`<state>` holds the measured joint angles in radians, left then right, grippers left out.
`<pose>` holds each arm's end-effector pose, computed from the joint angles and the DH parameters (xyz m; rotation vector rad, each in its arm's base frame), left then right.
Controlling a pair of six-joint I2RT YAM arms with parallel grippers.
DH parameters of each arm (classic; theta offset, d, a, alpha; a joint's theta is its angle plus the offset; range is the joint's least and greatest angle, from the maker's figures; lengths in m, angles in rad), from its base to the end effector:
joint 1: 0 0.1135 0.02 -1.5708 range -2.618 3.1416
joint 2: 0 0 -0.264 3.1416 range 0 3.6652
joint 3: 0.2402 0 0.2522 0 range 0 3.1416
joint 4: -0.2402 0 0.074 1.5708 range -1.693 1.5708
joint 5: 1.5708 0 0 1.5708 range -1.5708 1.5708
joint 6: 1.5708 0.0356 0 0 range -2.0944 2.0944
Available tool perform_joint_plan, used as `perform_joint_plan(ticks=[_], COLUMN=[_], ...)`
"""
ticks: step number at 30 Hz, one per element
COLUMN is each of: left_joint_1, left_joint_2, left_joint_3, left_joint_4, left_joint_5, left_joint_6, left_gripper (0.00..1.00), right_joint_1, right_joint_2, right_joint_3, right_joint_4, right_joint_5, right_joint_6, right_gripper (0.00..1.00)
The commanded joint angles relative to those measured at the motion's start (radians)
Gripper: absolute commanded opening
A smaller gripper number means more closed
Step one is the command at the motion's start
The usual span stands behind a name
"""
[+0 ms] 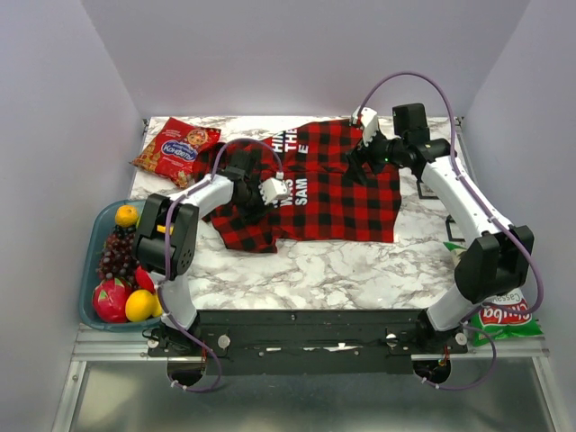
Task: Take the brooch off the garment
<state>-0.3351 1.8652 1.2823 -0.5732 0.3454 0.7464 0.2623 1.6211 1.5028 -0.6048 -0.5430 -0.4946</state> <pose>0.3525 -0.1355 0.1830 1.4466 2.2203 -0.3385 0.3448 0.1116 0.3387 -1.0692 1.9415 0.4931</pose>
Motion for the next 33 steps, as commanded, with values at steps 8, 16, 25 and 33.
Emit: perform_joint_plan(ticks=[8,16,25,33], left_joint_1=[-0.091,-0.091,-0.078,-0.055], left_joint_2=[-0.061,-0.044,0.002,0.089], left_joint_3=[-0.156,-0.075,0.006,0.109], left_joint_4=[0.148,0.17,0.101,-0.02], left_joint_5=[-0.189,-0.172,-0.099,-0.036], left_joint_6=[0.334,0.237,0.123,-0.07], left_gripper=[0.56,0.54,0.53,0.54], right_joint_1=[-0.001,0.0,0.0,0.0], right_joint_2=[-0.003,-0.017,-0.027,-0.035], right_joint_3=[0.01,-0.019,-0.03,-0.044], right_joint_4=[-0.006,0.002,0.007,0.007], right_joint_5=[0.031,0.034,0.043,0.044], right_joint_6=[0.005,0.005,0.005,0.002], right_gripper=[0.92,0.92,0.93,0.93])
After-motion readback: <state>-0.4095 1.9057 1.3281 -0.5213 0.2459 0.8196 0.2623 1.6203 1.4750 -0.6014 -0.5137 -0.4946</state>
